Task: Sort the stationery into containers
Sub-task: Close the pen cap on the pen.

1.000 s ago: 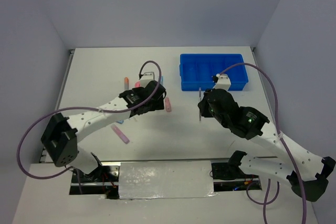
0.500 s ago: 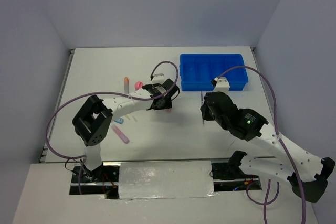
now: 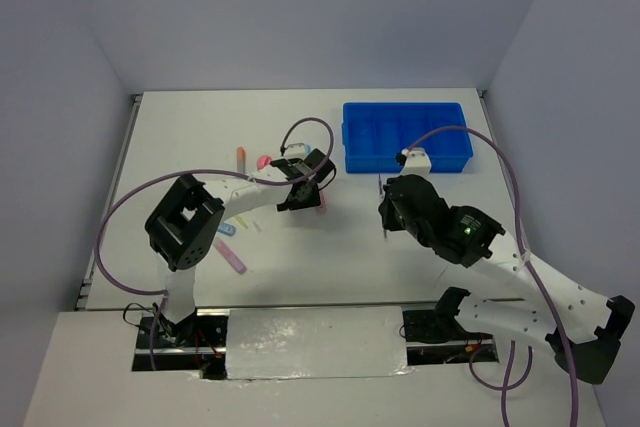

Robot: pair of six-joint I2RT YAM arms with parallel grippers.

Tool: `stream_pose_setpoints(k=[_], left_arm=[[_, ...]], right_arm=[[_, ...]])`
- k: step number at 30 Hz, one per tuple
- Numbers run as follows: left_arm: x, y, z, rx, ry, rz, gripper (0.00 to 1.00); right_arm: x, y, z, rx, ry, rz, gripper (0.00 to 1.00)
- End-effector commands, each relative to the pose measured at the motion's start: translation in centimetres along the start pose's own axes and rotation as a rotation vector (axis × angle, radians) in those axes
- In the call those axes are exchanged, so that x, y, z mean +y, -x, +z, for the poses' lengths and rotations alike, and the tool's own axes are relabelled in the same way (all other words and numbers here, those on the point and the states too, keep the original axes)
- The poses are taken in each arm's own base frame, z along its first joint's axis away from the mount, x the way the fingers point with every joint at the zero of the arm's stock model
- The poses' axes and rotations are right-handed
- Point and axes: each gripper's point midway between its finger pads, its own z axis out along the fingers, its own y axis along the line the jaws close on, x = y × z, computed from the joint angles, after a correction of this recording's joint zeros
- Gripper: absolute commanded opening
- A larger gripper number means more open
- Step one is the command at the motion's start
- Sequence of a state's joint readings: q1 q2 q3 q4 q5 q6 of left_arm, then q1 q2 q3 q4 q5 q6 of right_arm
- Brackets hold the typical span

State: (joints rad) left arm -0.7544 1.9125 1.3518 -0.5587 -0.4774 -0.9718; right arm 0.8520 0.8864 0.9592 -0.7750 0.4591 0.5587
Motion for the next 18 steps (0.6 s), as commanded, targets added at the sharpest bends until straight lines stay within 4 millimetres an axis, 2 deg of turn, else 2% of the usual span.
stream_pose_setpoints(k=[1,8,18], left_arm=[[0.3,-0.8,0.7,0.016,0.015,-0.002,0.7],[0.8,-2.0,1.4,0.04,0.021,0.005,0.69],[1.0,-3.0,2.1,0.071,0.02,0.027,0.58]], right_arm=[[0.5,0.5,0.4,-0.019,0.016,0.003,0.0],[0.9,0.2,0.7,-0.007,0.027,-0.005,0.0],[1.1,0.4,0.4,-0.01,0.05,0.002,0.0]])
